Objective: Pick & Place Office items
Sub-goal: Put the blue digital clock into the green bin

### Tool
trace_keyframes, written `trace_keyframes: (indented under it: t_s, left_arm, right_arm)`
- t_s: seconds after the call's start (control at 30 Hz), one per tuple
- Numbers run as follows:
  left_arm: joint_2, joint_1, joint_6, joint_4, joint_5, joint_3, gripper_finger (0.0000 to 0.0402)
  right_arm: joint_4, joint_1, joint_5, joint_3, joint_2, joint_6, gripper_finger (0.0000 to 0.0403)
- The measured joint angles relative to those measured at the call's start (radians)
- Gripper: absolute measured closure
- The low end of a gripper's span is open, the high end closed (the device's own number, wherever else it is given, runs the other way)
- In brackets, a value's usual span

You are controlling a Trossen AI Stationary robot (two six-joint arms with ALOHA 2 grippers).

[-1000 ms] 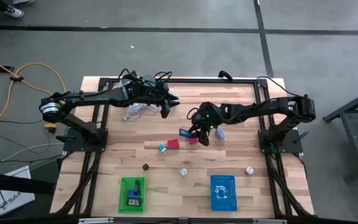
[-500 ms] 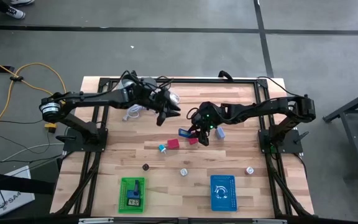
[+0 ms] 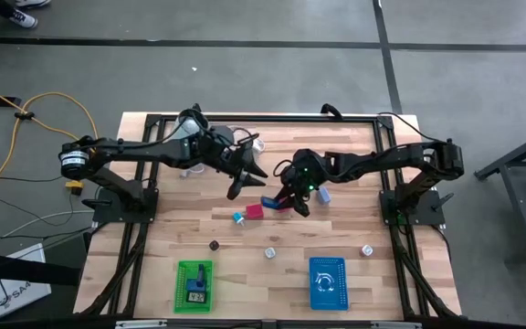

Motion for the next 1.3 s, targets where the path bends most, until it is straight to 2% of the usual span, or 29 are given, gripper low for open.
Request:
trace_keyframes:
  t_s: [0.17, 0.4, 0.6, 0.87, 1.03, 1.3]
  left_arm:
    - [0.0, -0.038, 0.178, -0.009, 0.0, 0.0, 0.0275]
    - [0.0, -0.098, 0.366, -0.008, 0.0, 0.0, 0.0275]
    - [0.0, -0.151, 0.471, -0.008, 0.0, 0.0, 0.0275]
    - [0.0, -0.214, 0.535, -0.008, -0.004, 0.0, 0.0275]
    - [0.0, -0.257, 0.534, -0.008, -0.071, 0.0, 0.0275]
    - [0.001, -0.345, 0.549, -0.062, -0.251, -0.001, 0.0275]
  right_arm:
    - [0.014, 0.019, -0.09, 0.0, 0.0, 0.048, 0.0256]
    - [0.064, 0.053, -0.16, 0.0, 0.0, 0.121, 0.0256]
    - [0.078, 0.071, -0.184, 0.0, 0.0, 0.154, 0.0256]
    - [0.078, 0.098, -0.185, 0.0, 0.0, 0.18, 0.0256]
    - [0.085, 0.105, -0.185, 0.0, 0.0, 0.204, 0.0256]
    - [0.131, 0.109, -0.161, 0.0, 0.0, 0.25, 0.0256]
